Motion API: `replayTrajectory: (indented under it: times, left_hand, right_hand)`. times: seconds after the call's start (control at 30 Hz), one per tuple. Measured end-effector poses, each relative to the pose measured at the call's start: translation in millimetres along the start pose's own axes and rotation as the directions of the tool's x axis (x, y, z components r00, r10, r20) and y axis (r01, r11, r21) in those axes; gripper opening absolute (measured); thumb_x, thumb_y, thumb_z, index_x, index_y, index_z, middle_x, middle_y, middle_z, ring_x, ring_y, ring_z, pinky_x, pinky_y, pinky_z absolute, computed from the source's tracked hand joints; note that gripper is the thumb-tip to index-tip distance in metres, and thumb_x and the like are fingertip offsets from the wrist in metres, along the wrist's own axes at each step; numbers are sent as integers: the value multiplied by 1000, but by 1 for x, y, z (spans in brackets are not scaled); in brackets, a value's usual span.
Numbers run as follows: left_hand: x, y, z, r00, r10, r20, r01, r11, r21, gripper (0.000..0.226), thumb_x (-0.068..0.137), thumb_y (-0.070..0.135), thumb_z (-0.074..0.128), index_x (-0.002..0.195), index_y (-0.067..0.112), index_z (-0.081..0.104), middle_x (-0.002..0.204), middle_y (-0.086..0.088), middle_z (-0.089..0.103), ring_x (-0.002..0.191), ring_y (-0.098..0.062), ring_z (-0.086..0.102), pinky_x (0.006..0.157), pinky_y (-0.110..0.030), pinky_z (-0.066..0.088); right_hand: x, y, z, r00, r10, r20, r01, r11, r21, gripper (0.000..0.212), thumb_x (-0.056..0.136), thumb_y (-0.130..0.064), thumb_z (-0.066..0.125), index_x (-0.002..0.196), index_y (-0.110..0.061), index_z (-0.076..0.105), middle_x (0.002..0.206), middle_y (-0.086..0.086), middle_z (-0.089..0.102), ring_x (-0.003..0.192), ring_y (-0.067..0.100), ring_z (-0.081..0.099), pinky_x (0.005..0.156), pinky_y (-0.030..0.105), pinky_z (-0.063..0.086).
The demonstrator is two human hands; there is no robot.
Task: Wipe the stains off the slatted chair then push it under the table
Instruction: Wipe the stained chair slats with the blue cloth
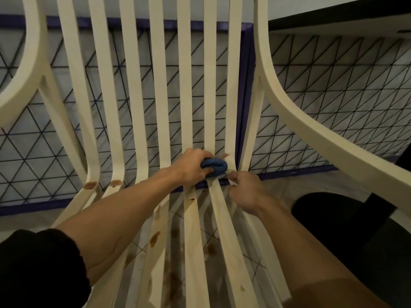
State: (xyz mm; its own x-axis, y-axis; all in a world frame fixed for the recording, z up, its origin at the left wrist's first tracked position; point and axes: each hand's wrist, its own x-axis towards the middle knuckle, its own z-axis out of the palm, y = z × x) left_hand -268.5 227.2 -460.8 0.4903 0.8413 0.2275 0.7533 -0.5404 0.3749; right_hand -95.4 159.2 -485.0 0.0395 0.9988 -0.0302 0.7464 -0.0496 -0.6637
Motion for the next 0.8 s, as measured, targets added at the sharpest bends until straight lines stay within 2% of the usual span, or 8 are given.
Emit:
replayTrajectory:
  times: [0.07, 0.13, 0.2, 0.27, 0.33, 0.5, 0.67, 0.8]
  left_hand:
    - [-3, -1, -6, 999, -18, 48, 18, 1000, 12, 9, 90, 23, 65, 98, 20, 69, 87, 4, 67, 82, -15, 62, 67, -26, 47]
    - [-4, 1, -16, 986, -48, 160, 46, 999, 20, 5, 89, 26, 66, 91, 21, 69, 84, 1, 68, 78, -18, 63, 64, -31, 50]
    - [-5, 5, -26, 957, -63, 283, 64, 998, 4, 5, 88, 29, 68, 89, 25, 70, 86, 0, 69, 80, -18, 64, 69, -35, 54]
    - [-4, 10, -33, 938, -60, 342, 62, 998, 6, 4, 86, 29, 69, 88, 26, 70, 88, 0, 70, 82, -17, 64, 72, -35, 54]
    - [-2, 13, -33, 945, -61, 322, 58, 998, 17, 7, 87, 26, 68, 92, 22, 71, 88, -2, 70, 82, -17, 64, 72, -34, 53]
    - [-4, 5, -13, 992, -78, 102, 76, 997, 23, 11, 90, 20, 64, 99, 18, 68, 90, -2, 67, 84, -20, 63, 73, -37, 54]
    - [-11, 12, -22, 971, -45, 234, 51, 998, -20, 10, 90, 22, 64, 99, 22, 68, 91, 1, 68, 83, -15, 63, 73, -32, 53]
    - [-14, 24, -35, 927, -5, 375, 7, 1000, -4, 4, 88, 22, 66, 87, 25, 68, 87, 2, 68, 81, -14, 63, 71, -30, 53]
  right_hand:
    - [-1, 0, 1, 1000, 3, -4, -3, 1000, -6, 50, 95, -10, 52, 144, -16, 47, 145, 8, 49, 128, 26, 50, 101, 29, 41]
    - [-3, -1, 2, 1000, -4, -5, 4, 1000, -23, 49, 96, -10, 51, 144, -16, 47, 143, 9, 50, 128, 27, 50, 102, 30, 40]
    - [-4, -2, 2, 1000, -16, -7, 15, 999, -39, 45, 95, -9, 49, 140, -17, 51, 137, 10, 55, 124, 28, 53, 99, 31, 43]
    - [-6, -4, 2, 1000, -26, -12, 25, 998, -54, 39, 95, -10, 49, 133, -18, 56, 131, 10, 59, 118, 28, 56, 94, 30, 45]
    - [-8, -5, 2, 1000, -26, -6, 25, 998, -64, 38, 97, -12, 49, 133, -17, 55, 130, 10, 59, 116, 28, 57, 90, 27, 44]
    - [-13, -6, 0, 1000, -7, 3, 7, 999, -52, 46, 98, -11, 48, 143, -16, 48, 141, 8, 53, 128, 27, 51, 103, 29, 39]
    - [-13, -8, -2, 1000, 6, 12, -6, 1000, -25, 45, 95, -7, 48, 138, -16, 52, 135, 9, 57, 121, 28, 54, 90, 24, 39]
    - [-13, -7, -2, 1000, 6, 20, -6, 1000, -7, 38, 92, -7, 51, 128, -16, 58, 123, 8, 63, 109, 26, 59, 87, 30, 48]
